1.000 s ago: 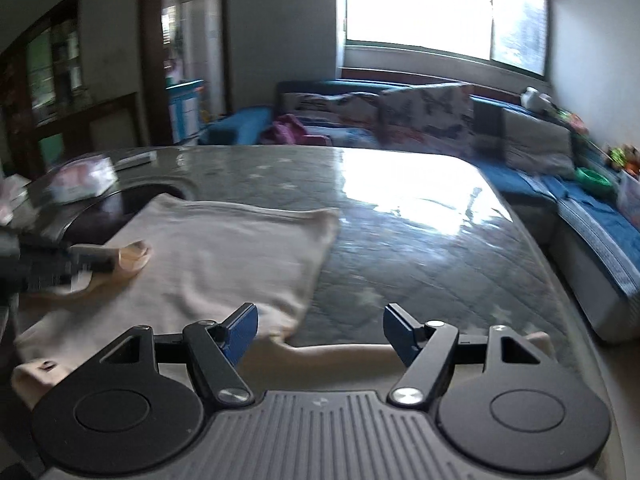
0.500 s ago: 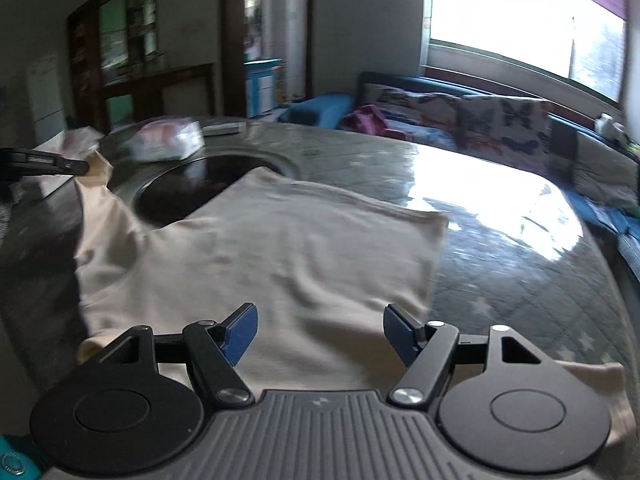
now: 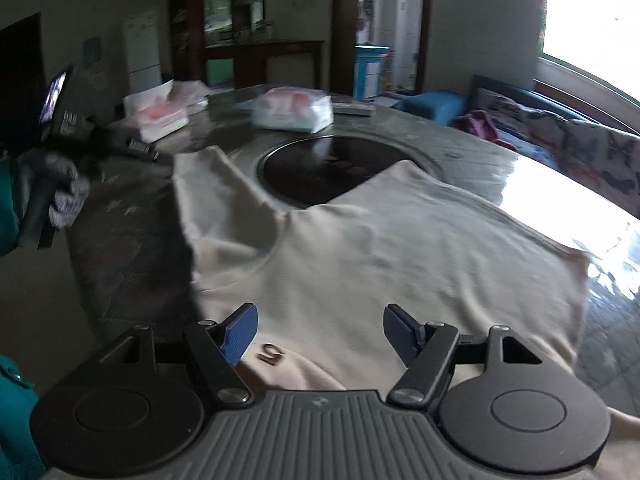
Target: Fold clothes
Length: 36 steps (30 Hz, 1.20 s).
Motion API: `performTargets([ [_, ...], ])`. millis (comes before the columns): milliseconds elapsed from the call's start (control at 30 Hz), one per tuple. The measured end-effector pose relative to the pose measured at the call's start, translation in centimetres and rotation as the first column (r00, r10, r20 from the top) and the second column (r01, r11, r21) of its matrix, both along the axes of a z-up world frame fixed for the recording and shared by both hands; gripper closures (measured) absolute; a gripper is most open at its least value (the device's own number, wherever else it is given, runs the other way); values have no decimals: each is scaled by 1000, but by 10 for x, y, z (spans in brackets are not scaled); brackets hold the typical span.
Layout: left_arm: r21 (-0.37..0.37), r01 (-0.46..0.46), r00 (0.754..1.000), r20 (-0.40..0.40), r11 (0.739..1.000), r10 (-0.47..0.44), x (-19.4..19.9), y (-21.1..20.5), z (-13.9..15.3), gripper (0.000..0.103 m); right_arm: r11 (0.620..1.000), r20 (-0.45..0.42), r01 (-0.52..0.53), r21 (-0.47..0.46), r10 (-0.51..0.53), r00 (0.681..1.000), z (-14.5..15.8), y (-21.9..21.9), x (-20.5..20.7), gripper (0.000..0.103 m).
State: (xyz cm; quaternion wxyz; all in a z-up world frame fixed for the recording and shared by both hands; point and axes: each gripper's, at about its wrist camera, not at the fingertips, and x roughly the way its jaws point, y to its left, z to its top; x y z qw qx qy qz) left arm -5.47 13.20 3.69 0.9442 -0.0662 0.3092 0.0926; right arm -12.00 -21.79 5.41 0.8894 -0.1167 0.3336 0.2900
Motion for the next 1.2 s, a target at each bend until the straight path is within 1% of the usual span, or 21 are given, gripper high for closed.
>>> performTargets([
  [133, -13, 128, 991, 31, 992, -128, 0, -24, 7, 95, 1000, -32, -22, 10, 22, 999, -5, 7, 1, 33],
  [233, 0, 178, 984, 17, 984, -178, 8, -37, 0, 95, 999, -64, -39, 13, 40, 997, -10, 10, -1, 34],
  [300, 32, 154, 988, 3, 987, -154, 10, -34, -6, 95, 999, -84, -51, 17, 52, 995, -13, 11, -3, 36],
  [367, 65, 131, 991, -10, 989, -130, 12, -32, -12, 95, 997, -106, -65, 29, 67, 992, -16, 12, -5, 36],
  [400, 81, 119, 993, -17, 990, -118, 13, -30, -15, 93, 997, -115, -71, 33, 74, 991, -17, 13, -6, 36],
  [533, 144, 57, 998, -35, 988, -53, 15, -19, -23, 93, 995, -111, -94, 15, 95, 989, -19, 17, -12, 35],
  [567, 139, 55, 998, -36, 989, -50, 15, -19, -22, 93, 995, -113, -96, 18, 97, 989, -19, 17, -12, 35],
  [667, 70, 150, 988, -30, 986, -148, 13, -42, -12, 93, 995, -109, -89, 39, 93, 990, -14, 14, -12, 36],
  [767, 1, 245, 969, -16, 970, -245, 11, -64, -3, 93, 997, -97, -64, 53, 69, 993, -9, 8, -12, 36],
  [867, -66, 337, 941, 5, 939, -338, 9, -86, 7, 93, 997, -83, -34, 63, 39, 996, -4, 1, -11, 36],
  [967, -131, 426, 904, 31, 895, -426, 7, -109, 16, 93, 997, -71, -5, 73, 10, 997, 0, -7, -10, 36],
  [1000, -148, 447, 894, 35, 882, -447, 8, -115, 17, 93, 997, -72, 3, 76, 2, 997, 0, -9, -10, 35],
  [1200, -216, 484, 868, -9, 848, -497, 23, -142, -5, 93, 997, -89, 28, 70, -21, 996, -5, -17, -13, 35],
])
